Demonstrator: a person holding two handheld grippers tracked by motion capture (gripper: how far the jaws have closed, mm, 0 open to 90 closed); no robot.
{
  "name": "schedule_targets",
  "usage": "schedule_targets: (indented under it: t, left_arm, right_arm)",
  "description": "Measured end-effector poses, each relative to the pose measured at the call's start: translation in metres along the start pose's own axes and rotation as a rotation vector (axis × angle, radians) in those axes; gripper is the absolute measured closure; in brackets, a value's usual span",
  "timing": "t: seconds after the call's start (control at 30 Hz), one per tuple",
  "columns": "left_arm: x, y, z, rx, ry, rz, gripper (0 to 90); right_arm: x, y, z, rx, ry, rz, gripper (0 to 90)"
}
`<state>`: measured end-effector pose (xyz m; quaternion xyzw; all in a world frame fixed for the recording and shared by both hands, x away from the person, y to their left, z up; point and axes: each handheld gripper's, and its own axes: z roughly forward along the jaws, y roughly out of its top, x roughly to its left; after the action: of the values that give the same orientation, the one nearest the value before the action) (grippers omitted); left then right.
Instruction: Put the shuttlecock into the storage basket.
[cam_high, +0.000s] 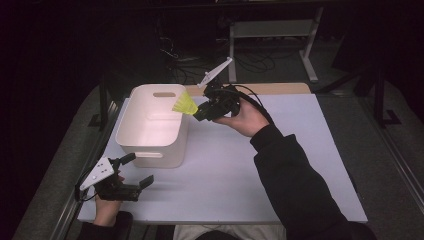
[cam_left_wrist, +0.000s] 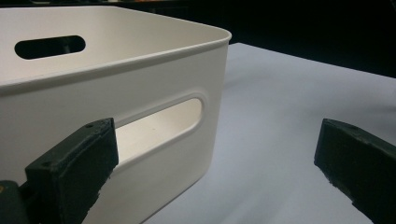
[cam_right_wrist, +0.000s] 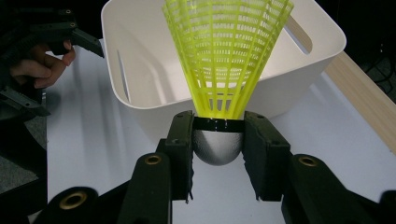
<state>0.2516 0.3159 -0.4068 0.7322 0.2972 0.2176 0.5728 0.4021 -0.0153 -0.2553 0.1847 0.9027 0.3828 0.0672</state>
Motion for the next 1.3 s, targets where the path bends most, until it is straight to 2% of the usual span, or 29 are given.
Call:
schedule_targets:
  t: [0.57,1.1,1.3]
  left_arm:
    - [0.000,0.000,0.000,-0.002,-0.001,-0.001,0.0]
    - [0.000,0.000,0.000,-0.003,-0.001,-0.001,0.0]
    - [0.000,0.000,0.000,-0.002,-0.002,0.000,0.0]
  right_arm:
    - [0.012,0.021,0.021,-0.004,0.047,-0.042,63.1]
    - [0.016,0.028,0.038,0.000,0.076,-0.050,63.1]
    - [0.019,0.031,0.049,0.008,0.094,-0.061,63.1]
